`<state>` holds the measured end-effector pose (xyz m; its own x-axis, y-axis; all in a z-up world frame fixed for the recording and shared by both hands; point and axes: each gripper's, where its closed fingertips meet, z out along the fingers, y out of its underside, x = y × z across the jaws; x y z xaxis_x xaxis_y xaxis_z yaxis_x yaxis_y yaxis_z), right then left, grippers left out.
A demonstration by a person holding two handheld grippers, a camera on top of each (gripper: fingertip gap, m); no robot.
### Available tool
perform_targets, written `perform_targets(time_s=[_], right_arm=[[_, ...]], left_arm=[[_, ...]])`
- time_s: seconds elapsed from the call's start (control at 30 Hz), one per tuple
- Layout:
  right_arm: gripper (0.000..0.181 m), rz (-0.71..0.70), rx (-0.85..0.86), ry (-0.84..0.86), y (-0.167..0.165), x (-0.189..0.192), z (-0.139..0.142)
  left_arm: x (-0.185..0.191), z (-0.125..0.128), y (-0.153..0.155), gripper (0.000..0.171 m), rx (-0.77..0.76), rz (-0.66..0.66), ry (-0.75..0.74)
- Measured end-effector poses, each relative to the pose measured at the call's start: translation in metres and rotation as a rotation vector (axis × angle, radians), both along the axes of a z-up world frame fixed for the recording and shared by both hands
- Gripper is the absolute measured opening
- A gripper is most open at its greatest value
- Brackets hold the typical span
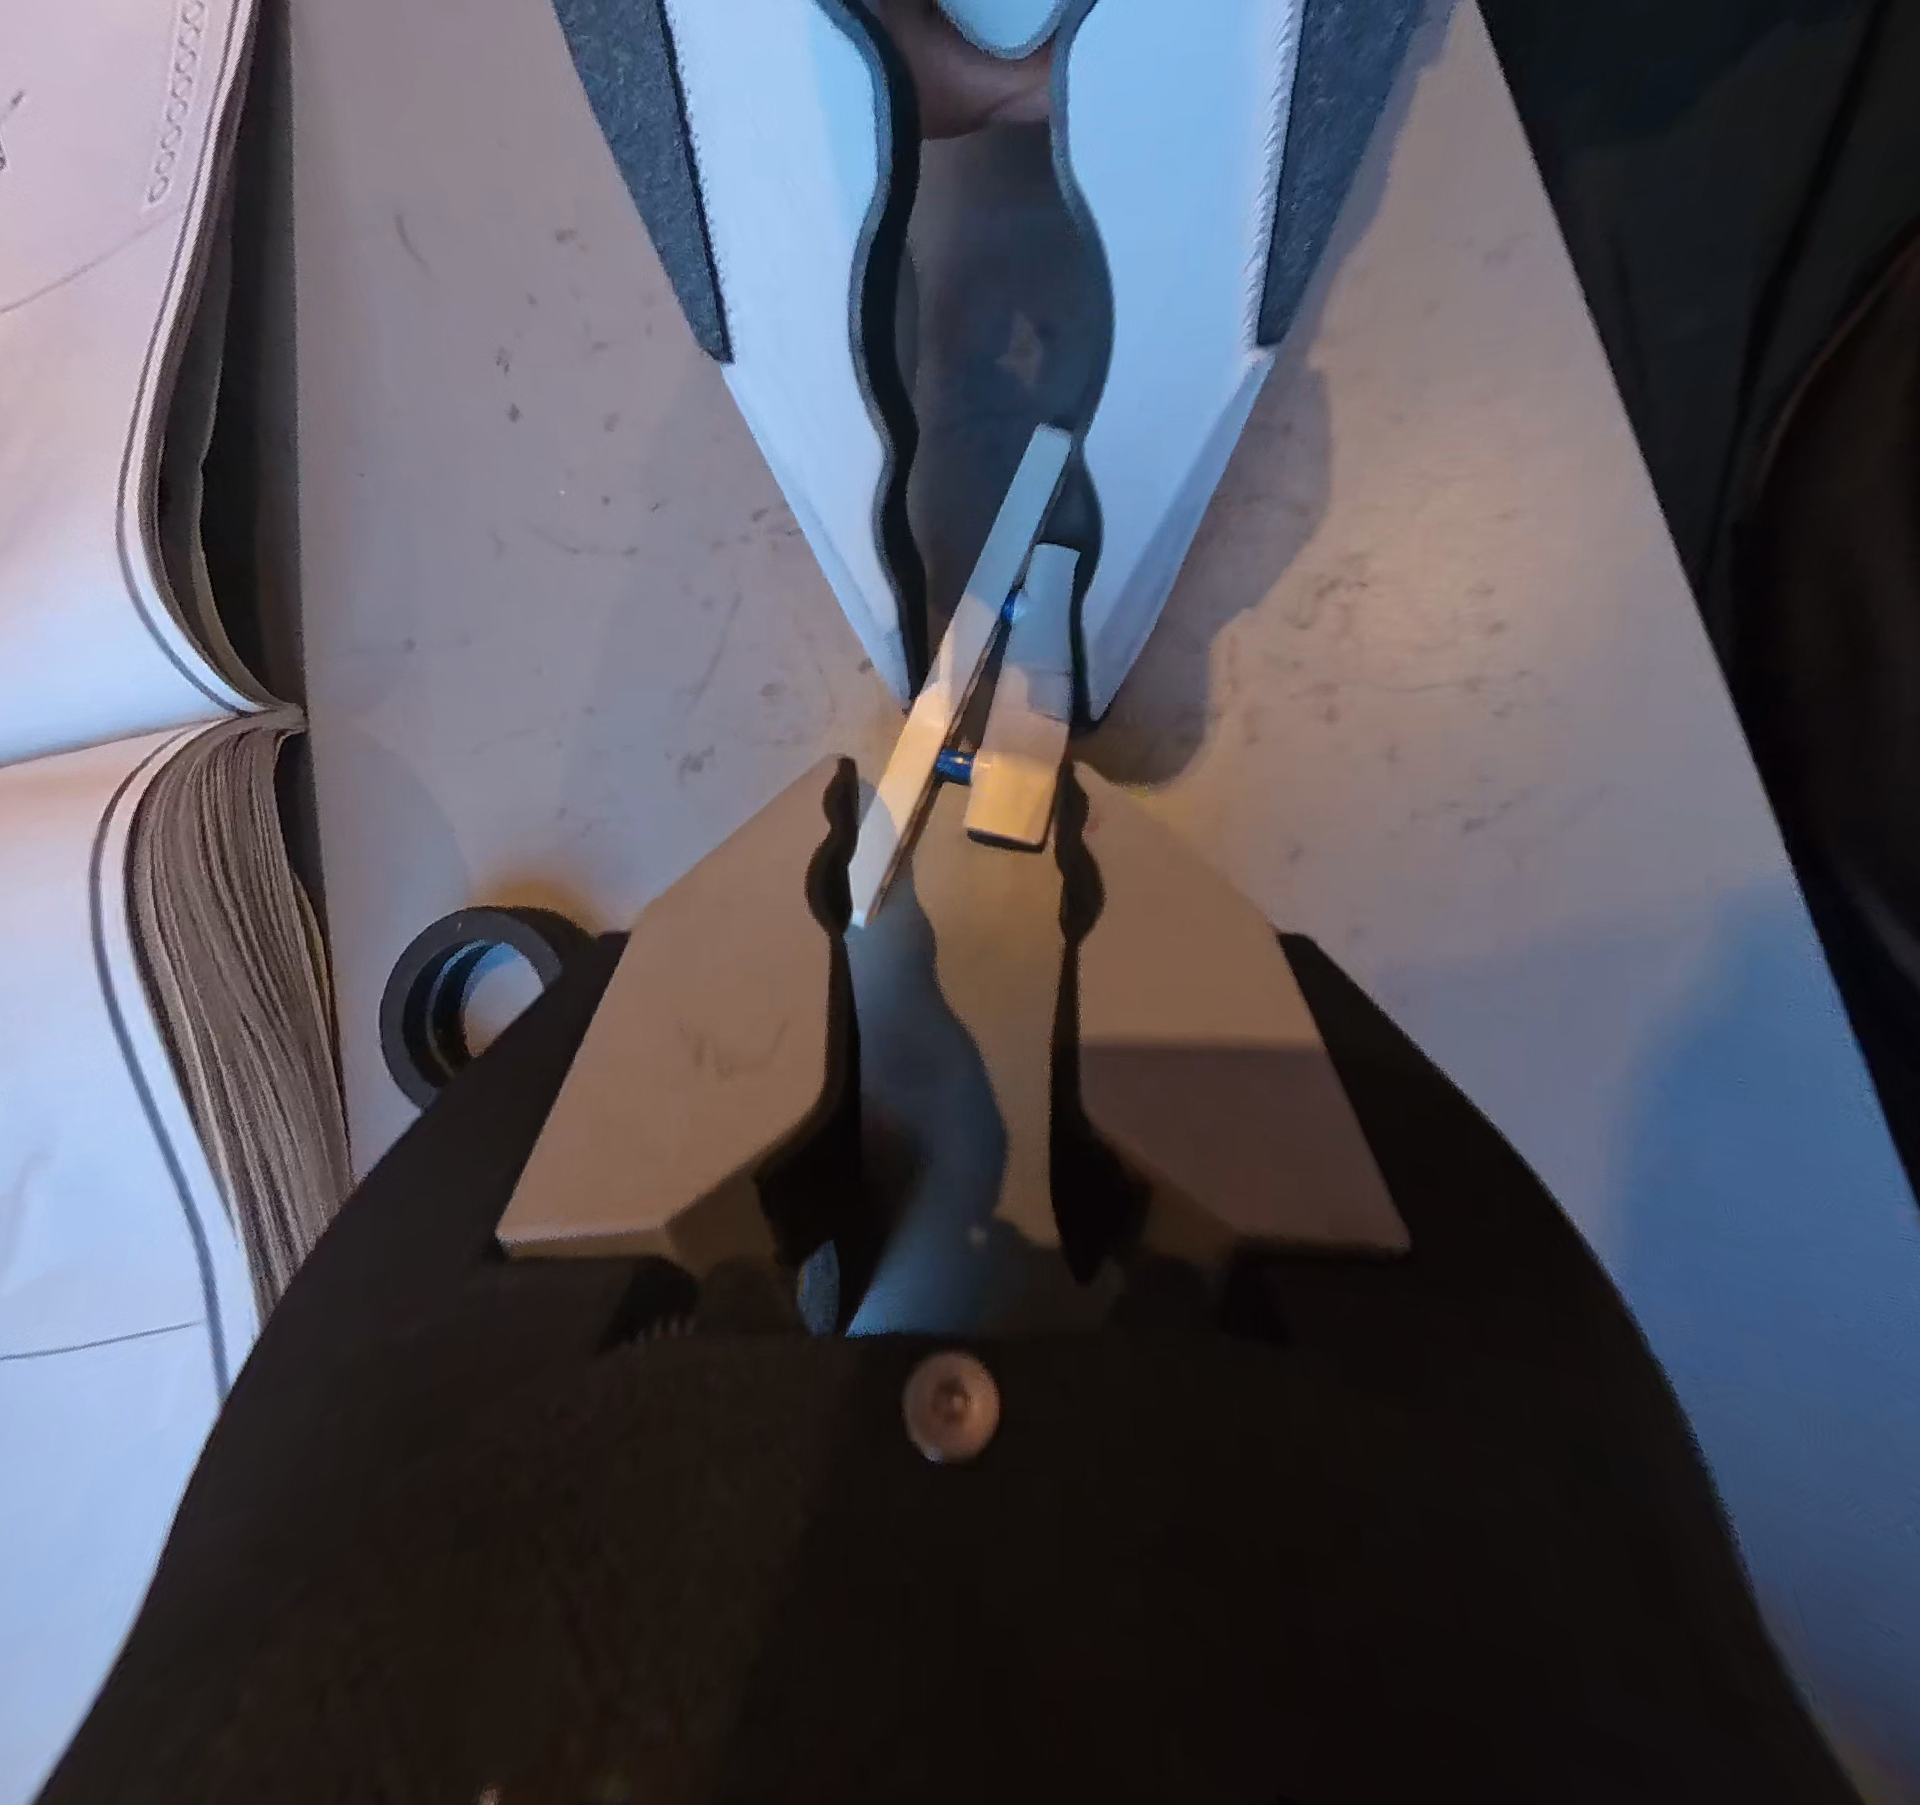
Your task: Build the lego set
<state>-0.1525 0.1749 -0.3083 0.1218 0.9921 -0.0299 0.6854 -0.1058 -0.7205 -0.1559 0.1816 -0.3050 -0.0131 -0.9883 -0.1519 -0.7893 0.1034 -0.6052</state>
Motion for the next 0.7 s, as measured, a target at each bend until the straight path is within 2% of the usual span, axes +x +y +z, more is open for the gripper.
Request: perform_targets(time_s=[0.33, 0.7], right_arm=[[0.03, 0.056, 0.004, -0.012, 0.0, -0.001, 0.0], [0.03, 0.027, 0.001, 0.003, 0.001, -0.011, 0.001]], left_arm=[[-0.005, -0.002, -0.002, 0.032, -0.102, -0.011, 0.009], [-0.004, -0.002, -0.004, 0.031, -0.092, 0.009, -0.003]])
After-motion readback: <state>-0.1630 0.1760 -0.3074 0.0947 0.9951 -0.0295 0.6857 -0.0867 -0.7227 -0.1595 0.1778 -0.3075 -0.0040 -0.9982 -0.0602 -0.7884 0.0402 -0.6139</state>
